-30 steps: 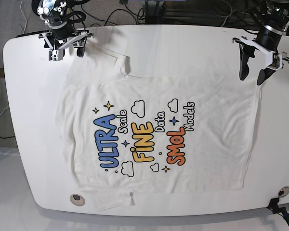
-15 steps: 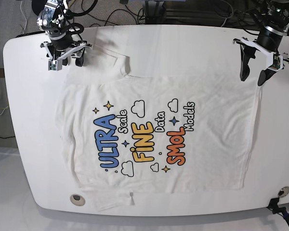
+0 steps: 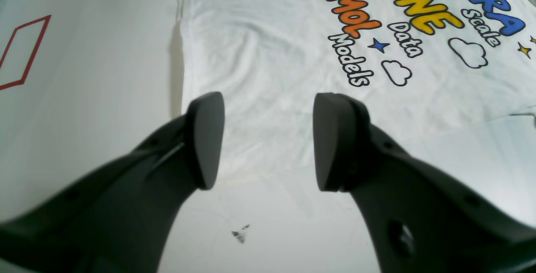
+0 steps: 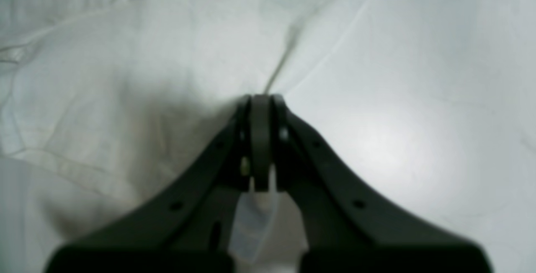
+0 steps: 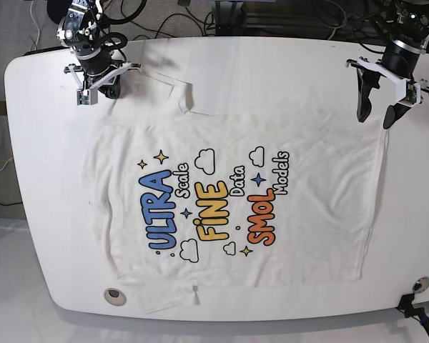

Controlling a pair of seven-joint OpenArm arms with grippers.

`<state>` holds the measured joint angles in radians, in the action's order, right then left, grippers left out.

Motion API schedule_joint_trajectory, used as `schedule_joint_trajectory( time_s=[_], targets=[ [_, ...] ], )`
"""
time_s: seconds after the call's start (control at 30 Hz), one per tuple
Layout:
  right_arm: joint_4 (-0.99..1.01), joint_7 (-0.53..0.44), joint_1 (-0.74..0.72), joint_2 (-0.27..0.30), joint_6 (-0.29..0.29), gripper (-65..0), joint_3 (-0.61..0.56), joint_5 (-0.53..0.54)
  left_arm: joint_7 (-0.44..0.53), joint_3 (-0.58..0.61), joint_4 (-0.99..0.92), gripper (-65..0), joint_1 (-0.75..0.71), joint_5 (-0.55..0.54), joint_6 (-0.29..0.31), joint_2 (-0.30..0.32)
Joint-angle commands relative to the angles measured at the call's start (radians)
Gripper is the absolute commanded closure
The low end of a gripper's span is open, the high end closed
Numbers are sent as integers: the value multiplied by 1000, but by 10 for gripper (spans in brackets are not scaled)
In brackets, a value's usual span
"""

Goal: Fold the T-shirt properly
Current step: 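Close both grippers on the shirt's shoulder edges by the collar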

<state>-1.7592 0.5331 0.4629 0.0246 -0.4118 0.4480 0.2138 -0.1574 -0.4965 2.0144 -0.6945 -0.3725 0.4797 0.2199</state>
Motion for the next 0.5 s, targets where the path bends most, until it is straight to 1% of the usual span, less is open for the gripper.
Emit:
schedule_joint_trajectory(
  time_s=[0.0, 0.2, 0.47],
  targets=[
    [-17, 4, 0, 3, 4, 0, 4, 3, 24, -4, -8, -306, 10, -29, 1, 8],
    [-23, 11, -1, 2, 7, 0, 10, -2, 16, 7, -30, -305, 46, -34, -2, 7],
    [-36, 16, 16, -2, 5, 0, 12, -6, -12, 25, -72, -303, 143, -30, -6, 8]
  ],
)
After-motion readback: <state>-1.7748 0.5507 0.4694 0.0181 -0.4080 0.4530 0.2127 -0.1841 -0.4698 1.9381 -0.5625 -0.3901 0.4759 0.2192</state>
